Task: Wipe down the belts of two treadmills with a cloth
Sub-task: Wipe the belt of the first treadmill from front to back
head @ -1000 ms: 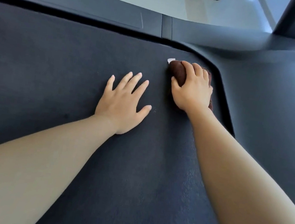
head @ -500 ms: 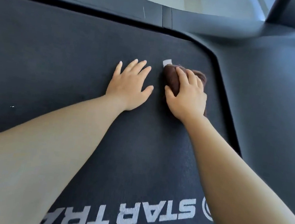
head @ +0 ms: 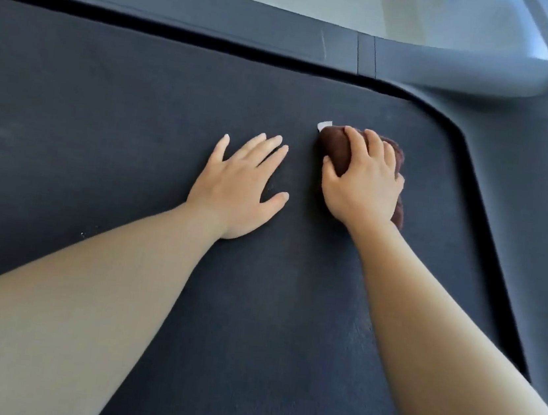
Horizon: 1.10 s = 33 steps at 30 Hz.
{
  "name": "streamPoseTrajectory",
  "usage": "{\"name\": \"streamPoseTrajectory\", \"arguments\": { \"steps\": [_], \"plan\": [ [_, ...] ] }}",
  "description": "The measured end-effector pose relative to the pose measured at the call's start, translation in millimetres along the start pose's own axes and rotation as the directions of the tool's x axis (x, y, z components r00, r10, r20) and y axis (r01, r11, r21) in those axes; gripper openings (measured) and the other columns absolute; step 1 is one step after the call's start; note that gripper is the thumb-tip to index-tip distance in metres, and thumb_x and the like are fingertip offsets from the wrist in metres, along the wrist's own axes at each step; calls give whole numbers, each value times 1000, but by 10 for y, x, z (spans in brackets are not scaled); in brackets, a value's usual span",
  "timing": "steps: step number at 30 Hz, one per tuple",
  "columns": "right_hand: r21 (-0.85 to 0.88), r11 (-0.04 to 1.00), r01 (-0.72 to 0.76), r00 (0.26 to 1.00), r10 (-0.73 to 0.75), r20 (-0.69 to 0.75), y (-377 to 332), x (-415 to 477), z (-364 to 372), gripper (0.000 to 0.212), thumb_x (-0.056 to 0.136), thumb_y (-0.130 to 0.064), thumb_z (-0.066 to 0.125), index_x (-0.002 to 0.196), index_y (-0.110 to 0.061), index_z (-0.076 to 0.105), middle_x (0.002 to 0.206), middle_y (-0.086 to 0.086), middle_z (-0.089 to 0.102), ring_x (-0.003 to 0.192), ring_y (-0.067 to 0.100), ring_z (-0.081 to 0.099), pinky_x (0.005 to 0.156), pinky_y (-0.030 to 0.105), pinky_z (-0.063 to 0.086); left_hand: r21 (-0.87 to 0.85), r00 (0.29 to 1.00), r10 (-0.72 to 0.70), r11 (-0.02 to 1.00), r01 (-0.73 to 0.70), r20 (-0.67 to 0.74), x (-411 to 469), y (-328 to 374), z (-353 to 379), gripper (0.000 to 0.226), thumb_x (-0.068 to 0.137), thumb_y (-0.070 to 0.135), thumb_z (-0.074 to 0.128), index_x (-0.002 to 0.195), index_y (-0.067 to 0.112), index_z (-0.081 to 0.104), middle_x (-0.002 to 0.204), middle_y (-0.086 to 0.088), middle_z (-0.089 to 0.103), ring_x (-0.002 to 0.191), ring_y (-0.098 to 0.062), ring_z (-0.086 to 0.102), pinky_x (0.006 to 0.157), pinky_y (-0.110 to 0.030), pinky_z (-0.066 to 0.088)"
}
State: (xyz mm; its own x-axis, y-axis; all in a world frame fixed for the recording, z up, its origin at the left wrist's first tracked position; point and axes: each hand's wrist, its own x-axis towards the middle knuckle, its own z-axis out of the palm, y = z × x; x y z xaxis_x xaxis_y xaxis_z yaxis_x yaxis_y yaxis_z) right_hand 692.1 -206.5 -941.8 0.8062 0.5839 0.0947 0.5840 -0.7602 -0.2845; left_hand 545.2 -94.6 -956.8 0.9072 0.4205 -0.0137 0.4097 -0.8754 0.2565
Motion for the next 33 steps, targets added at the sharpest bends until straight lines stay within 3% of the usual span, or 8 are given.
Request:
{"name": "streamPoseTrajectory", "arguments": {
  "steps": [8, 13, 19, 23, 27, 33],
  "plan": [
    [10, 999, -47, 999, 47, -10, -177, 961, 91, 53, 90, -43, 47, 140, -30, 40, 146, 1, 38, 137, 26, 28, 104, 50, 28, 36, 1000, -5, 999, 4, 12, 5, 2, 15, 72, 91, 56, 23, 151, 23, 5, 159, 12, -5, 145, -5, -6, 118, -45, -3],
    [-14, 999, 33, 999, -32, 41, -67, 629, 4, 56, 91, -45, 48, 144, -30, 37, 149, 1, 35, 138, 27, 28, 102, 49, 32, 28, 1000, -2, 1000, 2, 8, -16, 3, 9, 71, 91, 56, 25, 151, 22, 7, 159, 11, -2, 145, -7, -3, 118, -47, -2],
    [4, 998, 60, 995, -60, 73, -52, -448, -144, 58, 91, -45, 50, 145, -31, 35, 154, -3, 30, 142, 23, 22, 104, 50, 33, -42, 999, -25, 999, 23, -46, -73, 1, -13, 65, 93, 50, 38, 149, 22, 22, 158, 6, 14, 145, -13, 8, 118, -43, 5],
    [5, 996, 83, 993, -84, 86, -221, -957, -104, 58, 92, -45, 50, 146, -33, 34, 157, -5, 25, 144, 22, 18, 107, 51, 29, -1, 1000, 2, 1000, -2, 27, -187, -235, -140, 58, 96, 47, 34, 149, 30, 18, 159, 6, 9, 146, -14, 5, 118, -42, 6],
    [-3, 999, 50, 997, -50, 65, -363, -820, -27, 57, 91, -45, 50, 145, -35, 36, 156, -5, 27, 144, 20, 18, 106, 50, 27, 63, 995, 62, 996, -67, 79, -113, -640, -245, 57, 95, 53, 29, 148, 38, 15, 159, 8, 5, 146, -13, 1, 118, -46, 2],
    [1, 999, 49, 998, -49, 32, -568, -188, 154, 56, 91, -46, 49, 144, -34, 37, 153, -3, 31, 143, 22, 21, 107, 52, 28, 57, 999, 1, 998, -4, 42, 251, -861, -219, 59, 94, 53, 28, 149, 38, 12, 159, 9, 2, 146, -11, -2, 118, -43, 0]
  ]
}}
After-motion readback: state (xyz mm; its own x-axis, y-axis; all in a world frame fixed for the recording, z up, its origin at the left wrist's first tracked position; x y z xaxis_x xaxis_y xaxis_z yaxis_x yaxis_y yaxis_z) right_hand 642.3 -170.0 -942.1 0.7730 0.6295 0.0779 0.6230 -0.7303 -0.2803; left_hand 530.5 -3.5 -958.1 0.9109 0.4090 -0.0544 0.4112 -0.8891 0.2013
